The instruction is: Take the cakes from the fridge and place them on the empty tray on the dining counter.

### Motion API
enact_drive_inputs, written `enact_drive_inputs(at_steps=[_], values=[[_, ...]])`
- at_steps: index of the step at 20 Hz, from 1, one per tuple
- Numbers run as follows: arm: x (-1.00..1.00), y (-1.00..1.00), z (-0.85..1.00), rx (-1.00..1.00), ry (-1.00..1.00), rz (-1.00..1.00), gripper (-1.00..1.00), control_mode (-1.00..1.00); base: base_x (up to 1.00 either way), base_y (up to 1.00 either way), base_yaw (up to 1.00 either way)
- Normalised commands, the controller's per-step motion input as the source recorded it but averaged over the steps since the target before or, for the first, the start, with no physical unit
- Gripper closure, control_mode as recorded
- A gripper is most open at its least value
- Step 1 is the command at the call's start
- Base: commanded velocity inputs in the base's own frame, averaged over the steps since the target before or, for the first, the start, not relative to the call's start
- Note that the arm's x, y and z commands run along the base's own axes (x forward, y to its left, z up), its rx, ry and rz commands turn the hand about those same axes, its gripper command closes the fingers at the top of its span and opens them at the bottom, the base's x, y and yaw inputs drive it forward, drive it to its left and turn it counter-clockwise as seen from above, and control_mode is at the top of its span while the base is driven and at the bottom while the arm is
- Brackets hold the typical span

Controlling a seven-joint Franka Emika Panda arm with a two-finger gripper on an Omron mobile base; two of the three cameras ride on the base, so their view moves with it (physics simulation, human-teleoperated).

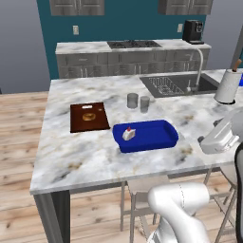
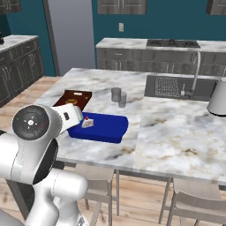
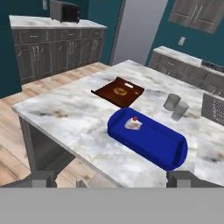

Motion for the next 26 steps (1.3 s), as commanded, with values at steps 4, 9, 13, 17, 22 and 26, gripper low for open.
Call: enact_drive_inputs(at_steps=[4,9,13,17,22,26], values=[[-0.20,0.00,-0.10,0.07,0.00,-0.18,-1.00,-1.00,0.00,0.00,0.00],[0.02,0.00,0.00,0.00,0.00,-0.01,-1.00,-1.00,0.00,0.00,0.00],[-0.02,0.00,-0.03,0.00,0.00,0.00,-1.00,1.00,-0.09,0.00,0.00],[0.00,0.00,0.00,0.00,0.00,0.00,-1.00,1.00,-0.71,0.00,0.00],[0.00,0.00,0.00,0.00,0.00,0.00,-1.00,1.00,-0.72,0.26,0.04],[0.00,0.00,0.00,0.00,0.00,0.00,-1.00,1.00,0.00,1.00,0.02]])
